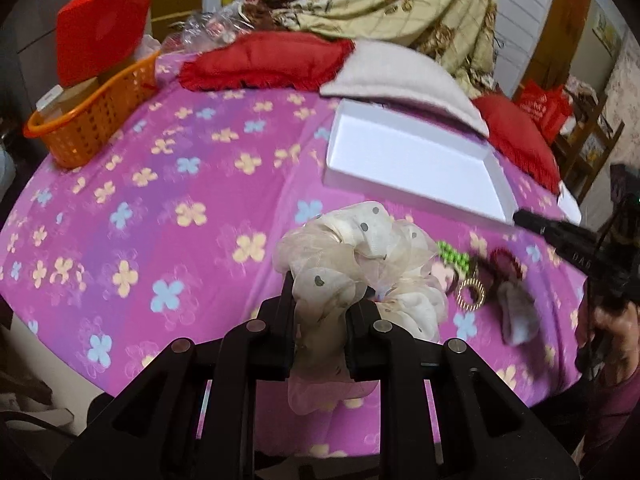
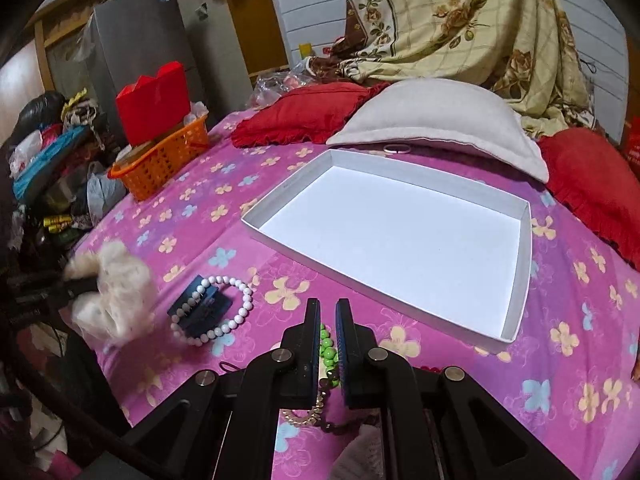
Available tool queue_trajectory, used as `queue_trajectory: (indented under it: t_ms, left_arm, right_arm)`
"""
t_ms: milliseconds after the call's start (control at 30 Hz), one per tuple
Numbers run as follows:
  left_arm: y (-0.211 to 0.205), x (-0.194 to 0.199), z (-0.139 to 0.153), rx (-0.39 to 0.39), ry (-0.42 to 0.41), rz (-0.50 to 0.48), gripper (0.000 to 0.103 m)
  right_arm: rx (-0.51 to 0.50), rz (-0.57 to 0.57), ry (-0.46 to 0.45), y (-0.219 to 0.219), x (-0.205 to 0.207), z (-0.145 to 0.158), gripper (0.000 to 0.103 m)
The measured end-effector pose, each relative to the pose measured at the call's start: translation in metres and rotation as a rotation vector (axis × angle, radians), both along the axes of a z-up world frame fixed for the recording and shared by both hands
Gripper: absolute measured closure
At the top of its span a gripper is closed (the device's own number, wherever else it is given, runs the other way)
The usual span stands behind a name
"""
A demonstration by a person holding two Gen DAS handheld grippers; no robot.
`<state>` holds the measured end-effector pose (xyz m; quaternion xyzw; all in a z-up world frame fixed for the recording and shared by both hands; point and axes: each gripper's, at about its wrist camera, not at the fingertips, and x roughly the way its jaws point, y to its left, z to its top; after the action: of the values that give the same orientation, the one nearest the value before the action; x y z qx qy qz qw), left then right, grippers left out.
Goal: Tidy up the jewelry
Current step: 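Lift the scrunchie with the left gripper while the right gripper grasps the gold coil tie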
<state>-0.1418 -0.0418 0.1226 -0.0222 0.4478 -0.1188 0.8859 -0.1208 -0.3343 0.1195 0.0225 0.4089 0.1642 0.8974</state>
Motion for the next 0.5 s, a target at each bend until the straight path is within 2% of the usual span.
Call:
queue_trajectory:
  t_ms: [300, 500]
  left_arm:
    - [-0.011, 0.008, 0.012, 0.012, -0.027, -0.004, 0.085]
    - [-0.017, 0.016, 0.009, 0.021, -0.023, -0.010, 0.085]
  right_arm:
    - [0.002, -0.002, 0.026, 0.001, 0.003, -0.010, 0.096]
    - [0.000, -0.023, 0.024, -0.004, 0.001, -0.013, 0.096]
